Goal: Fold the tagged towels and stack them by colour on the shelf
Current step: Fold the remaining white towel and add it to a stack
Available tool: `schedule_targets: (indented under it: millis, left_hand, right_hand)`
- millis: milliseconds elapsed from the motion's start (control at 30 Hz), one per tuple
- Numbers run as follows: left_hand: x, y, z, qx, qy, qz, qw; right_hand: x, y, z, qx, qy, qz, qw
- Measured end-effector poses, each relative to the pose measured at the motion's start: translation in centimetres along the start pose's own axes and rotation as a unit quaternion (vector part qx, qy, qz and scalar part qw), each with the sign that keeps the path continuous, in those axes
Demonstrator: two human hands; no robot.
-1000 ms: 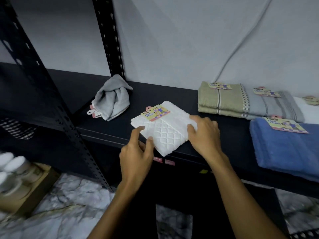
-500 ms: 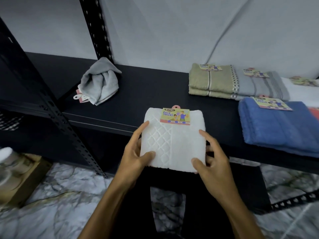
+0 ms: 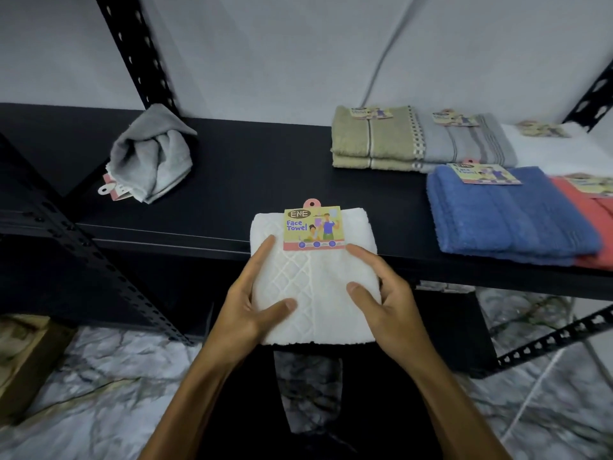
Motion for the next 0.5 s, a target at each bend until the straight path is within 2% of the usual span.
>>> schedule_targets:
  millis: [167, 333, 500]
  left_hand:
    - [0.0, 0.6, 0.4, 0.012, 0.004, 0.007, 1.000]
    - [0.0, 0.9, 0.2, 0.008, 0.030, 0.010, 0.999]
    - [1.0, 2.8, 1.2, 0.029, 0.020, 0.029, 0.999]
  right_hand:
    - [-0.4, 0.0, 0.9, -0.058, -0.021, -0.030, 0.998]
    - [-0.2, -0.6, 0.4, -0.058, 0.003, -0.036, 0.998]
    - [0.6, -3.1, -0.9, -0.079, 0.026, -0.070, 0.994]
Point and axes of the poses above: each hand's wrist, its own x-axis towards the middle knuckle, its own z-axis out of the palm, y = z × x, the point moved 6 cm from there along x, towards the middle knuckle, and after that the axes turned 6 degrees about -z, right-handed, at the moved point
